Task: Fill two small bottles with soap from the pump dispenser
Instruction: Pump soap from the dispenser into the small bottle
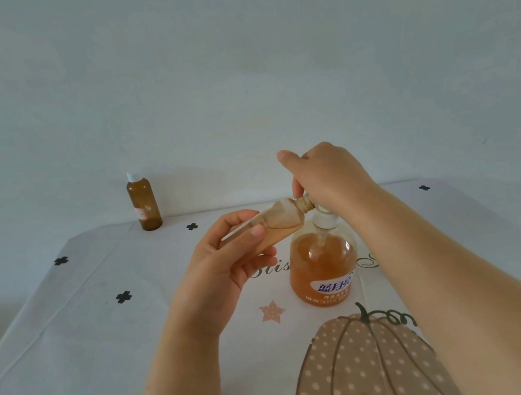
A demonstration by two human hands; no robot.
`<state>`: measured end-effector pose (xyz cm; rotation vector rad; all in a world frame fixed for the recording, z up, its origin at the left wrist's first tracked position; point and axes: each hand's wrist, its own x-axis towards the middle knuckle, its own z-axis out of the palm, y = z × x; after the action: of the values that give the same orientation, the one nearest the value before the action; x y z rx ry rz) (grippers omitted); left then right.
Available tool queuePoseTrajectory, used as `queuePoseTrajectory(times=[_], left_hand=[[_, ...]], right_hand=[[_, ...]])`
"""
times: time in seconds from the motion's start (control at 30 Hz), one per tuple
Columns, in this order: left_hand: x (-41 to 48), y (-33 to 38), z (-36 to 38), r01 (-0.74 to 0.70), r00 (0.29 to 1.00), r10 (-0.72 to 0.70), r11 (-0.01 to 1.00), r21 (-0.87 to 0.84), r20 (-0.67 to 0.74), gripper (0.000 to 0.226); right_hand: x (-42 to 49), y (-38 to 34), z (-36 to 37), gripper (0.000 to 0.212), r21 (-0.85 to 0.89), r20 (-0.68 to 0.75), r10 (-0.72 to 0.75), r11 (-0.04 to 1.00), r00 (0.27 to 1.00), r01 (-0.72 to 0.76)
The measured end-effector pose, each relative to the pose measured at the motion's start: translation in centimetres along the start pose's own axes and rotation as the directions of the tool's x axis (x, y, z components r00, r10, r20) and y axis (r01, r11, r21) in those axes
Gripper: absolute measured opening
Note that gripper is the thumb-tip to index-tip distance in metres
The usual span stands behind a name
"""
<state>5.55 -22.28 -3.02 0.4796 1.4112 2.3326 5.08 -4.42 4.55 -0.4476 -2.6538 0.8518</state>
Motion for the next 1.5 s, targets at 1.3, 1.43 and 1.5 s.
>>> queuePoseTrajectory(times=[1.3, 1.43, 1.5], left_hand=[[0.1, -0.1, 0.2, 0.009, 1.000, -0.010, 0.999, -0.042, -0.020, 0.025], [-0.1, 0.0, 0.5, 0.002, 1.000, -0.003, 0.999, -0.049, -0.022, 0.024], [-0.1, 0.1, 0.6, -0.009, 1.000, 0.008, 0.998, -0.064, -0.022, 0.025]], right_hand=[[-0.3, -0.1, -0.3, 0.051, 0.030, 0.044, 0.020, 0.999, 0.999, -0.021], [-0.2, -0.7, -1.1, 0.050, 0.053, 0.035, 0.016, 0.998, 0.999, -0.018], [-0.1, -1.0, -1.4, 0.050, 0.042, 0.049, 0.012, 0.999, 0.999, -0.014]])
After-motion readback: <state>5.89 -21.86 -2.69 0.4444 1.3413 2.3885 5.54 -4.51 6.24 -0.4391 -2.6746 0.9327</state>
